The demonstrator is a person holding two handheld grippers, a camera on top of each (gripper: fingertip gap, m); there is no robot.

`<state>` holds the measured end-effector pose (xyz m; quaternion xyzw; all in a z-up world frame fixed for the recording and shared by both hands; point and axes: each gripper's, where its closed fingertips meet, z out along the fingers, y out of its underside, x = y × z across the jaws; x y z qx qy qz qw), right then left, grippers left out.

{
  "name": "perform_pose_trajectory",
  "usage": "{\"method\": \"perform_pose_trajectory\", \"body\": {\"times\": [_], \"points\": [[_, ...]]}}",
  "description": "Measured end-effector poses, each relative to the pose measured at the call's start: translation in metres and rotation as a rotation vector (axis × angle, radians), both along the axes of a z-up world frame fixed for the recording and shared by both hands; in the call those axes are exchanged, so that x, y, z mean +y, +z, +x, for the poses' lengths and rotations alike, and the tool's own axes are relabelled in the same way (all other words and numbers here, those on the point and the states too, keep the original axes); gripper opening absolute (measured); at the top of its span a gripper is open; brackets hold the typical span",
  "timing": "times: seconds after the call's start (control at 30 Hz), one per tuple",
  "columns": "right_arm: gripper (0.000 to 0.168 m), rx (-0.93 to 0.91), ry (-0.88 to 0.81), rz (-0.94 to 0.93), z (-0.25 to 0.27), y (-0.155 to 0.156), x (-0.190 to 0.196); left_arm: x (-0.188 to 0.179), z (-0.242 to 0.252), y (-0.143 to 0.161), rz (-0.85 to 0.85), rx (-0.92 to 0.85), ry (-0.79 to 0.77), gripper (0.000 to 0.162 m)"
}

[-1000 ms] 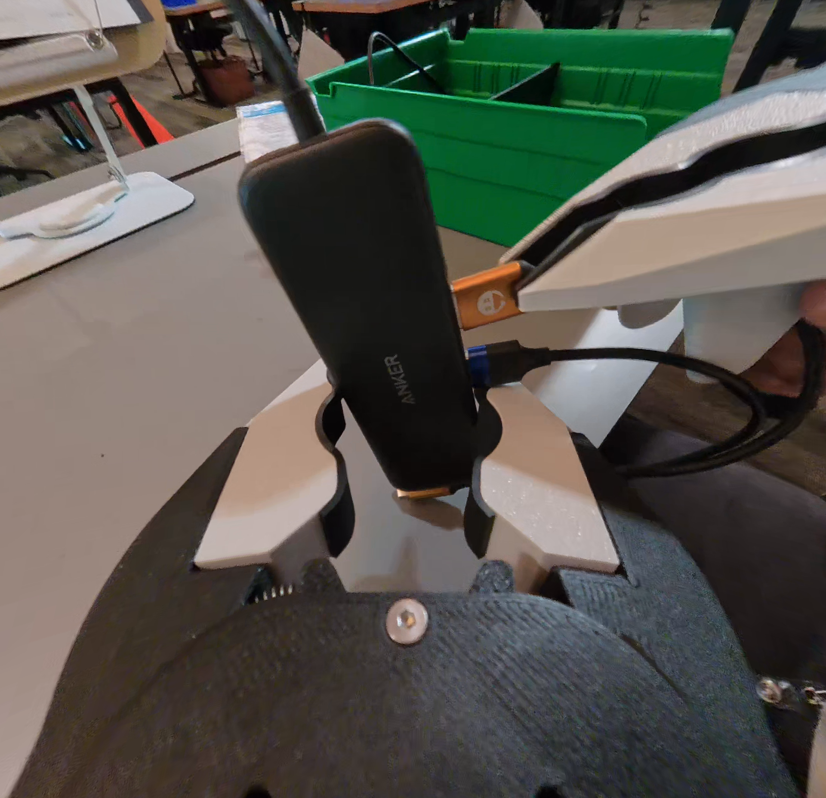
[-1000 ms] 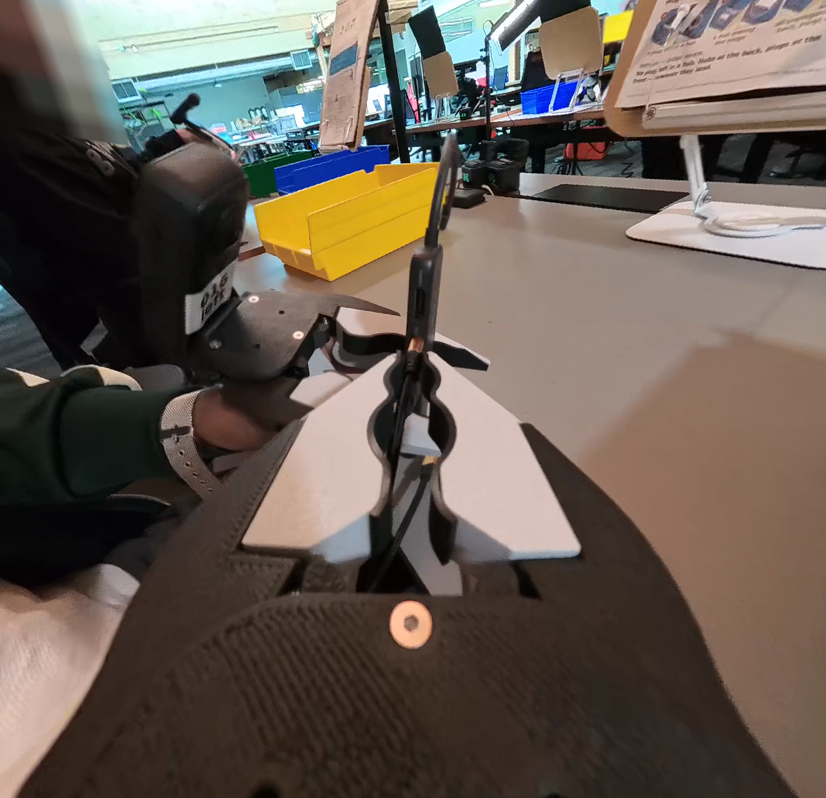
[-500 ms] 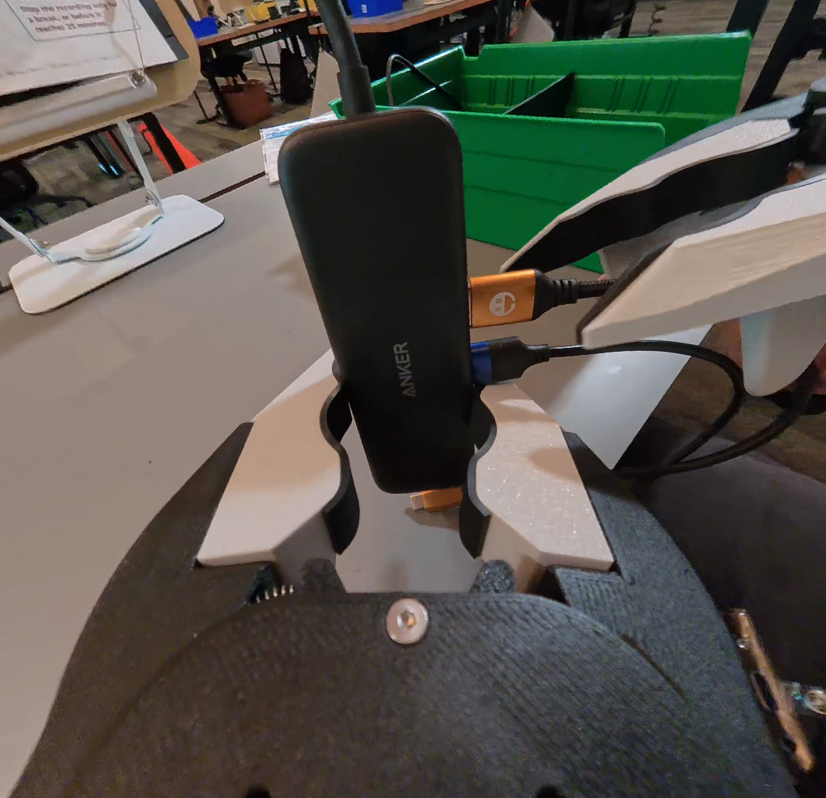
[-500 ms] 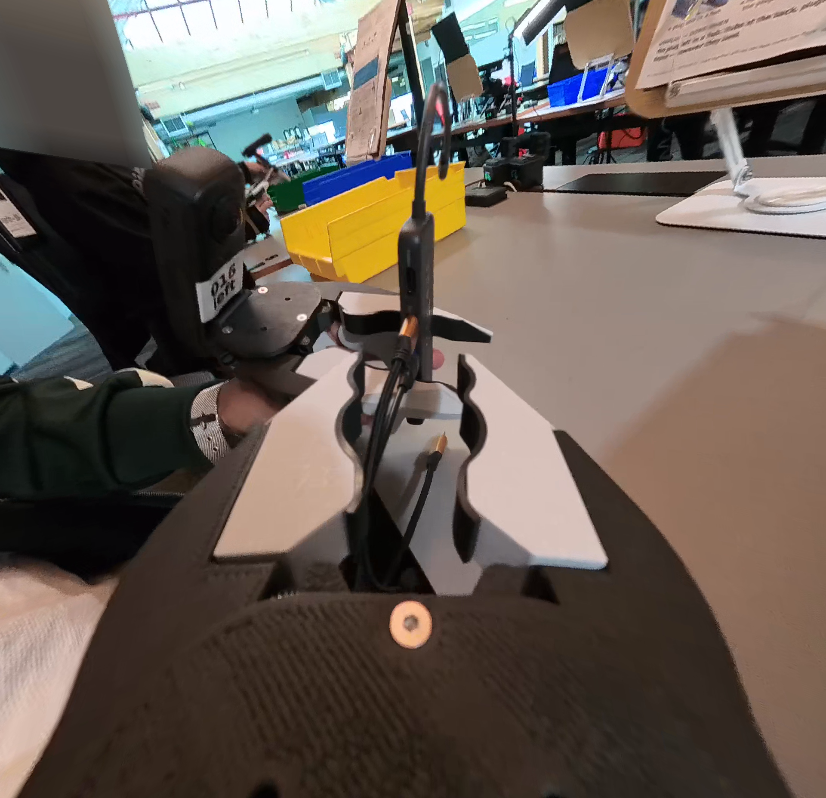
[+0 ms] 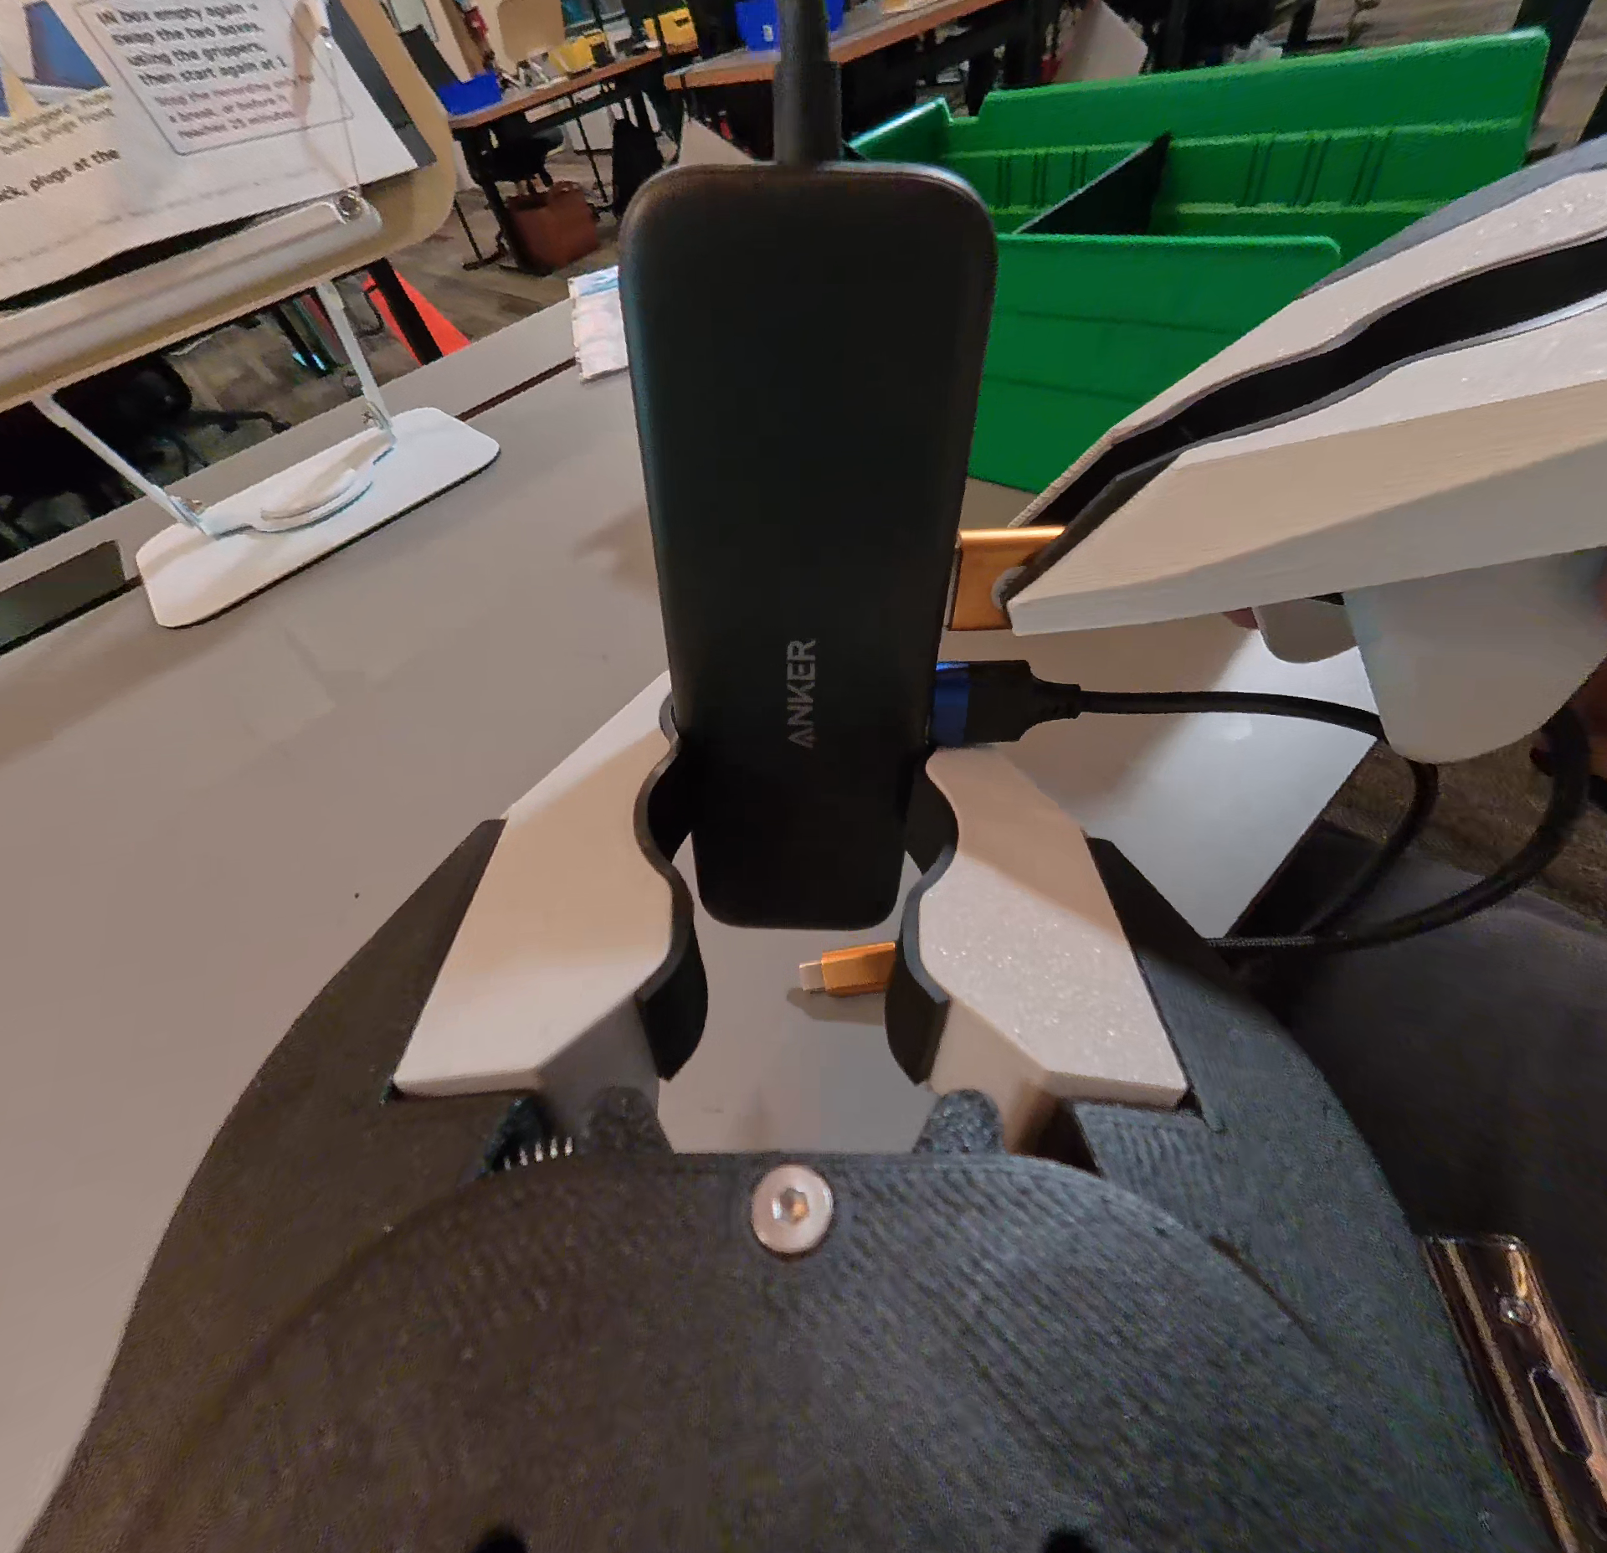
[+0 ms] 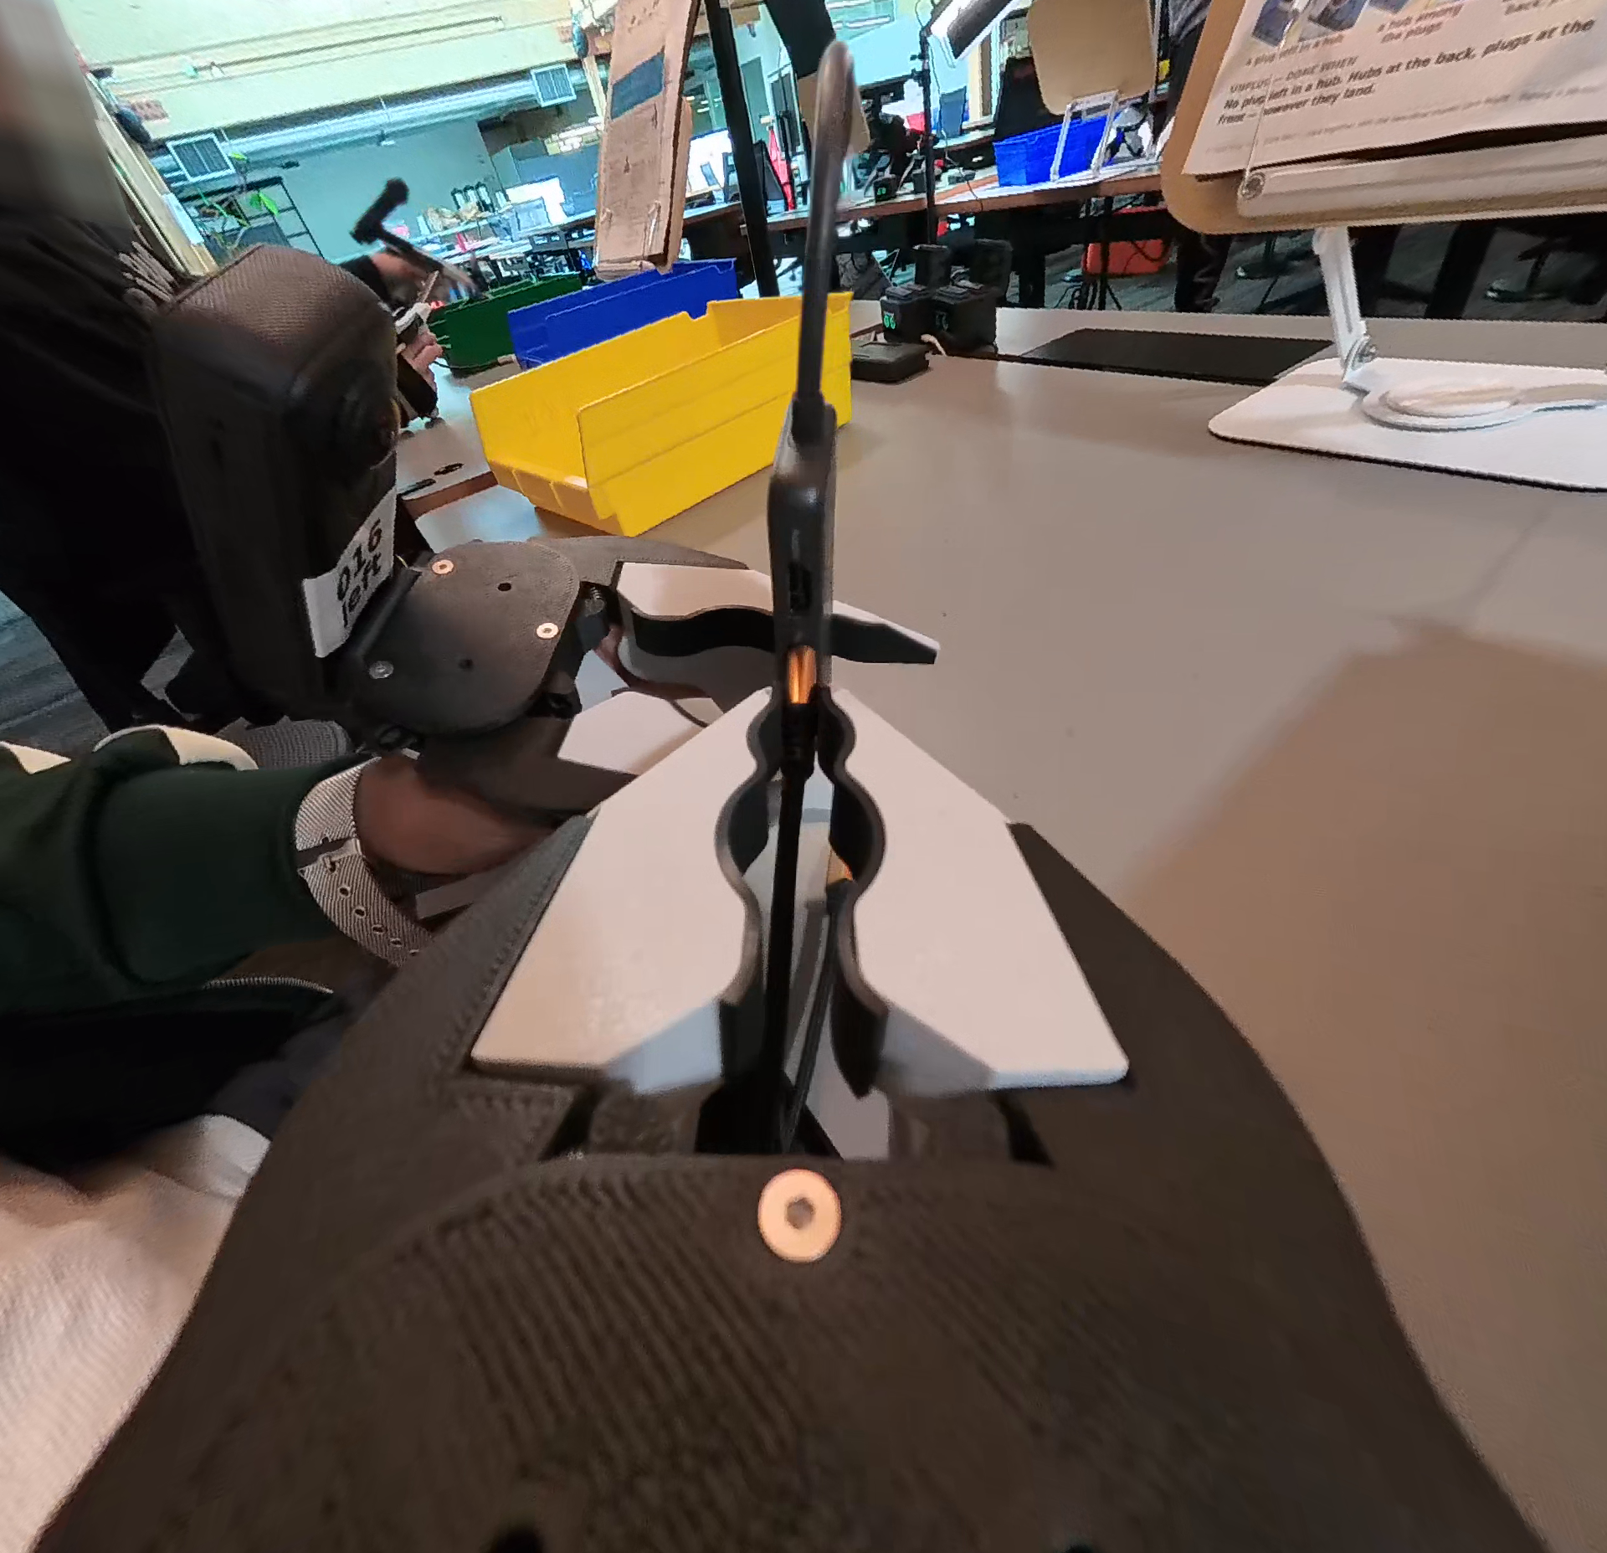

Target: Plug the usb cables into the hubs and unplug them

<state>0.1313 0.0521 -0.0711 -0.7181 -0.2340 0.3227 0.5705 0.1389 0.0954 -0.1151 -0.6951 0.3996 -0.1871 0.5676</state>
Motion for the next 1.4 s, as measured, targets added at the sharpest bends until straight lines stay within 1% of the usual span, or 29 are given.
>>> {"method": "perform_pose_trajectory", "body": {"times": [0.2, 0.3, 0.33, 0.37, 0.4, 0.43, 0.47, 0.5, 0.57, 0.6, 0.63, 0.7, 0.8, 0.87, 0.9, 0.97, 1.03, 1.1, 1.13, 1.2, 1.27, 1.3, 1.33, 1.4], "points": [[0.006, 0.077, 0.038, -0.034, -0.002, 0.011, -0.002, 0.001, -0.002, 0.014, 0.026, -0.073, 0.024, 0.045], [0.006, 0.043, 0.025, -0.020, -0.002, 0.012, -0.003, 0.002, -0.002, 0.013, -0.014, -0.111, 0.037, 0.045], [0.006, 0.028, 0.032, -0.011, -0.003, 0.012, -0.005, 0.014, -0.014, 0.016, -0.042, -0.165, 0.123, 0.043], [0.005, 0.036, 0.048, -0.011, -0.002, 0.014, -0.009, 0.031, -0.034, 0.019, -0.139, -0.277, 0.181, 0.044], [0.006, 0.089, 0.056, -0.024, 0.002, 0.018, -0.013, 0.047, -0.057, 0.021, -0.257, -0.370, 0.206, 0.044], [0.006, 0.168, 0.054, -0.036, 0.007, 0.027, -0.014, 0.057, -0.080, 0.028, -0.282, -0.414, 0.215, 0.043], [0.006, 0.231, 0.052, -0.040, 0.012, 0.034, -0.013, 0.063, -0.101, 0.040, -0.228, -0.416, 0.243, 0.043], [0.006, 0.248, 0.045, -0.036, 0.017, 0.037, -0.010, 0.063, -0.113, 0.049, -0.171, -0.397, 0.260, 0.043], [0.006, 0.238, 0.024, -0.020, 0.026, 0.040, -0.004, 0.060, -0.123, 0.056, -0.079, -0.331, 0.276, 0.043], [0.005, 0.262, 0.021, -0.015, 0.030, 0.047, -0.002, 0.060, -0.124, 0.056, -0.055, -0.316, 0.284, 0.043], [0.006, 0.306, 0.018, 0.001, 0.037, 0.060, -0.001, 0.060, -0.123, 0.054, -0.047, -0.311, 0.283, 0.043], [0.005, 0.389, 0.004, 0.066, 0.057, 0.096, -0.004, 0.062, -0.123, 0.045, -0.059, -0.300, 0.285, 0.043], [0.005, 0.474, -0.033, 0.240, 0.102, 0.161, -0.020, 0.064, -0.124, 0.038, -0.072, -0.295, 0.285, 0.043], [0.005, 0.496, -0.093, 0.372, 0.140, 0.197, -0.034, 0.066, -0.125, 0.037, -0.091, -0.319, 0.284, 0.043], [0.005, 0.495, -0.138, 0.425, 0.159, 0.209, -0.040, 0.067, -0.127, 0.036, -0.103, -0.332, 0.287, 0.043], [0.005, 0.492, -0.204, 0.481, 0.191, 0.221, -0.047, 0.068, -0.128, 0.033, -0.131, -0.351, 0.288, 0.043], [0.005, 0.481, -0.237, 0.500, 0.214, 0.220, -0.046, 0.070, -0.128, 0.031, -0.151, -0.365, 0.289, 0.043], [0.005, 0.402, -0.273, 0.518, 0.230, 0.204, -0.034, 0.069, -0.126, 0.029, -0.157, -0.364, 0.283, 0.043], [0.005, 0.349, -0.286, 0.510, 0.236, 0.188, -0.024, 0.069, -0.124, 0.029, -0.155, -0.357, 0.279, 0.043], [0.006, 0.296, -0.282, 0.402, 0.241, 0.143, 0.003, 0.067, -0.120, 0.028, -0.145, -0.333, 0.272, 0.043], [0.006, 0.329, -0.254, 0.281, 0.241, 0.103, 0.020, 0.065, -0.117, 0.027, -0.128, -0.304, 0.266, 0.043], [0.006, 0.346, -0.259, 0.250, 0.243, 0.090, 0.026, 0.064, -0.115, 0.026, -0.121, -0.292, 0.260, 0.043], [0.006, 0.353, -0.261, 0.236, 0.243, 0.085, 0.028, 0.063, -0.113, 0.026, -0.118, -0.282, 0.254, 0.043], [0.005, 0.332, -0.220, 0.267, 0.236, 0.095, 0.023, 0.063, -0.110, 0.023, -0.119, -0.266, 0.245, 0.043]]}}
